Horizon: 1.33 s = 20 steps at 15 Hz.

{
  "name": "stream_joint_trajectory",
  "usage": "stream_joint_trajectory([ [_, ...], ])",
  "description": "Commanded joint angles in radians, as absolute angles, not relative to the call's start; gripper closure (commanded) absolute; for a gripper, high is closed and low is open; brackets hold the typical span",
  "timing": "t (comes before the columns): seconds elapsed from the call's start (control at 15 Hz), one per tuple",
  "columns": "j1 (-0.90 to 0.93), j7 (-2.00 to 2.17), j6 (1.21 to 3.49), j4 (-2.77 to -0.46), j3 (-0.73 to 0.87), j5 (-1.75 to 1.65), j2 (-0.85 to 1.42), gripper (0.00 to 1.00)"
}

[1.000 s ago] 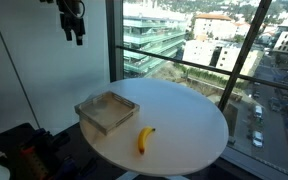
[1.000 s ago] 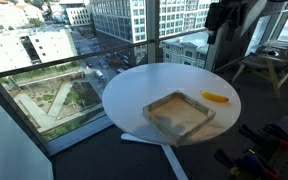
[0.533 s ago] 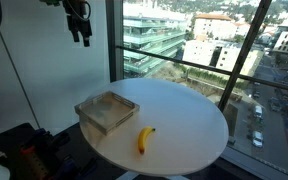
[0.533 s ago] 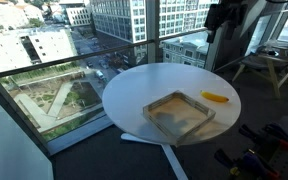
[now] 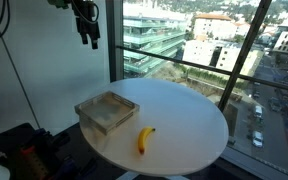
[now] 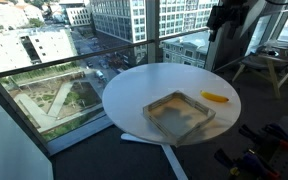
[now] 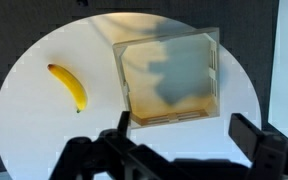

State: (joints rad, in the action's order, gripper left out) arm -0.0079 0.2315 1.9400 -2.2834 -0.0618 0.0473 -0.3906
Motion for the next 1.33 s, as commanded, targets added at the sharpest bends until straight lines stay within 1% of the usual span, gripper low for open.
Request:
stream_joint_trajectory([
  [0.0,-0.02,0.191,1.964,-2.281,-0.037,0.029,-0.383,0.0],
  [1.27,-0.093,-0.025,1.998,-2.251,0.105,0.001,-0.309,0.0],
])
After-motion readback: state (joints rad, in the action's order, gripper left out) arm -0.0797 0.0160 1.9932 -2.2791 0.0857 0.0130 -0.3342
